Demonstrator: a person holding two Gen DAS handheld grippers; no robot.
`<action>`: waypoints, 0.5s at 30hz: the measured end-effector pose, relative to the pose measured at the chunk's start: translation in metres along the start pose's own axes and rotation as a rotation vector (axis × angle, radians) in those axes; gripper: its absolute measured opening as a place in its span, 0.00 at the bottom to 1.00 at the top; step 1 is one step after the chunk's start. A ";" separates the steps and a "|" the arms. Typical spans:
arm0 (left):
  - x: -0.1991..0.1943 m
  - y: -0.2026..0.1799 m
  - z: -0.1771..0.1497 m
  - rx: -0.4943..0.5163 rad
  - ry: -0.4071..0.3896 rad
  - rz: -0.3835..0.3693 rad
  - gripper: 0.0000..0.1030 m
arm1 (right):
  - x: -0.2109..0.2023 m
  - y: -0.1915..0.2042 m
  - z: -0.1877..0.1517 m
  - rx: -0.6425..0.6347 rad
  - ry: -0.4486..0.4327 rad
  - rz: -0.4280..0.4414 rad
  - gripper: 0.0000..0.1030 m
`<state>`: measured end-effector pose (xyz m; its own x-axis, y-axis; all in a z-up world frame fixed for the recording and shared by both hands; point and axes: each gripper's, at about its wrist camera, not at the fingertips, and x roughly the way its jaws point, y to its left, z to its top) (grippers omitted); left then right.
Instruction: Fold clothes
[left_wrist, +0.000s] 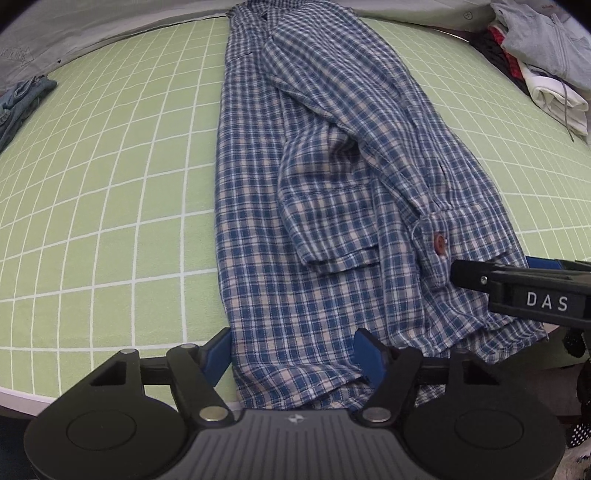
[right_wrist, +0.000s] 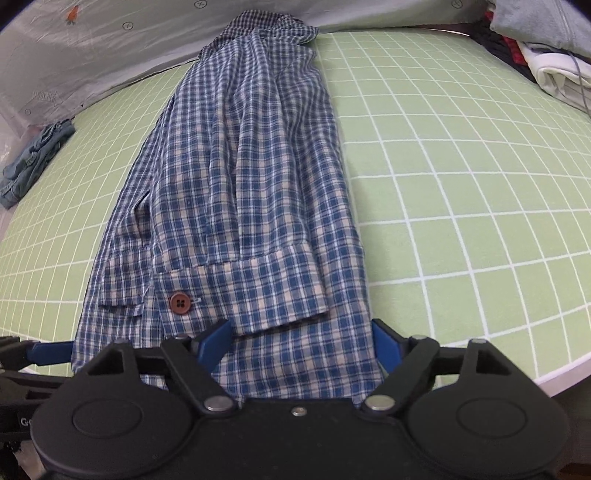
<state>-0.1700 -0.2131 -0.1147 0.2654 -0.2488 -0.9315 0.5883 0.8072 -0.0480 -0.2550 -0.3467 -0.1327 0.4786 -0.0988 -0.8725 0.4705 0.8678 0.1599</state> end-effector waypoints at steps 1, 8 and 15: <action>0.000 0.000 0.000 -0.001 -0.005 -0.002 0.64 | 0.000 0.001 -0.001 -0.009 0.001 0.000 0.75; -0.002 0.002 0.001 -0.012 -0.036 -0.019 0.14 | -0.008 -0.002 -0.002 -0.053 0.006 0.004 0.24; -0.016 0.011 0.017 -0.123 -0.045 -0.142 0.03 | -0.021 -0.011 0.009 -0.017 -0.011 0.081 0.04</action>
<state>-0.1543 -0.2092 -0.0944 0.2222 -0.3866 -0.8951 0.5255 0.8208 -0.2240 -0.2635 -0.3587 -0.1117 0.5227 -0.0328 -0.8519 0.4175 0.8811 0.2222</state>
